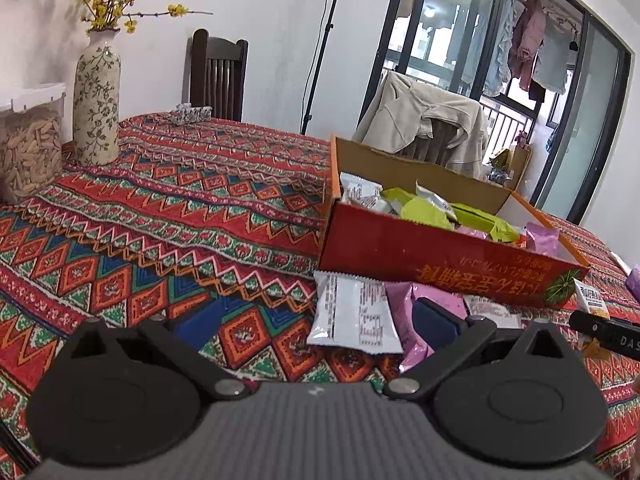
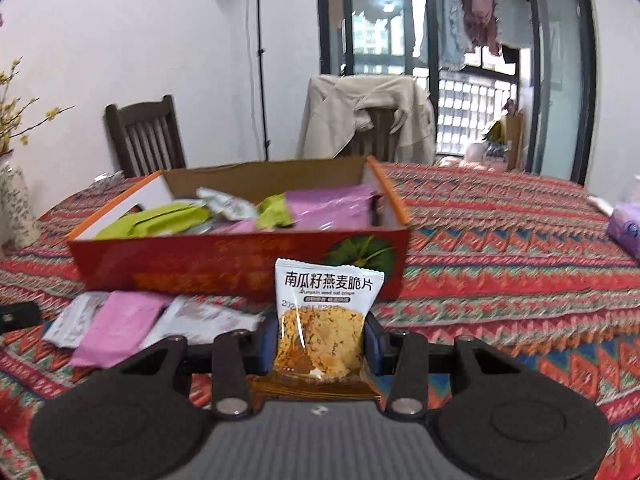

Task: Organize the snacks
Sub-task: 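Grasp the clear pumpkin-seed crisps packet with the right gripper, then grasp a white packet with the left gripper while the right gripper holds the crisps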

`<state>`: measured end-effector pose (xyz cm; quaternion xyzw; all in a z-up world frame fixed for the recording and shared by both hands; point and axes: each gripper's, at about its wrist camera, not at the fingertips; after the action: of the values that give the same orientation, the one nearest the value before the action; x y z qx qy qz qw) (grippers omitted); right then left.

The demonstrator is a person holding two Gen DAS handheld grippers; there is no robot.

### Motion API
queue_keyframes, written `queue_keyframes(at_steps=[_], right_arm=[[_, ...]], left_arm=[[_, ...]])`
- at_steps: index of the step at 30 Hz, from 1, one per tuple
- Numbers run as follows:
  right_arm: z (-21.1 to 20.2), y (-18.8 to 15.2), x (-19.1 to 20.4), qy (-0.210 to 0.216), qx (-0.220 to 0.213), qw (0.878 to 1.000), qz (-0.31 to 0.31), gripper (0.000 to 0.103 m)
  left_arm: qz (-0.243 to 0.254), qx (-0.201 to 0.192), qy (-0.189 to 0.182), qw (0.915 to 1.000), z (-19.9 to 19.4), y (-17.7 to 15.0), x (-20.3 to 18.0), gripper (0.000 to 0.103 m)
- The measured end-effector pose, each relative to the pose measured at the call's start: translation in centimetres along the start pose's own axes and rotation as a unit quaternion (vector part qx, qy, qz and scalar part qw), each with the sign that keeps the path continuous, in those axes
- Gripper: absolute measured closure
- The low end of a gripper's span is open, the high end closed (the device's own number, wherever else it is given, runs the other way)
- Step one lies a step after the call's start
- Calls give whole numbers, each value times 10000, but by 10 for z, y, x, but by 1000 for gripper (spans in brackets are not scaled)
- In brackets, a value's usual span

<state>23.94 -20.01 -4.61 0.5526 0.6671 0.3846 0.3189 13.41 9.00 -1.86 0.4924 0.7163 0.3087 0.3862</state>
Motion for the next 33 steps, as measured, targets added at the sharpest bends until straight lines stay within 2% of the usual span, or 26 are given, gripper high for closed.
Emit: queue_keyframes(at_steps=[9, 17, 21, 23, 25, 33], right_arm=[[17, -8, -21, -8, 75, 9991, 416, 62], [15, -13, -27, 56, 87, 9986, 523, 61], [15, -14, -27, 87, 104, 9985, 538, 61], [14, -14, -27, 101, 101, 9985, 530, 61], [14, -15, -27, 111, 98, 9985, 528, 61], [15, -15, -26, 146, 116, 9984, 528, 61]], left_arm=[[333, 45, 272, 9991, 8, 20, -16, 0], [526, 498, 428, 9965, 39, 20, -27, 0], [746, 610, 741, 9926, 52, 16, -37, 0], [847, 708, 902, 9898, 59, 14, -40, 6], [873, 761, 894, 9892, 64, 13, -43, 7], [887, 941, 895, 9875, 79, 10, -48, 25]])
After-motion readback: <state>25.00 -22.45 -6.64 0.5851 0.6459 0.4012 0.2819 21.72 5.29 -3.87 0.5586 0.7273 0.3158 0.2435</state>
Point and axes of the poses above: each gripper's, at about its wrist camera, not at the fingertips, and z roughly the way its jaws point, x to its left, y to its top, and after that the axes turned 3 degrees about -z, right-handed
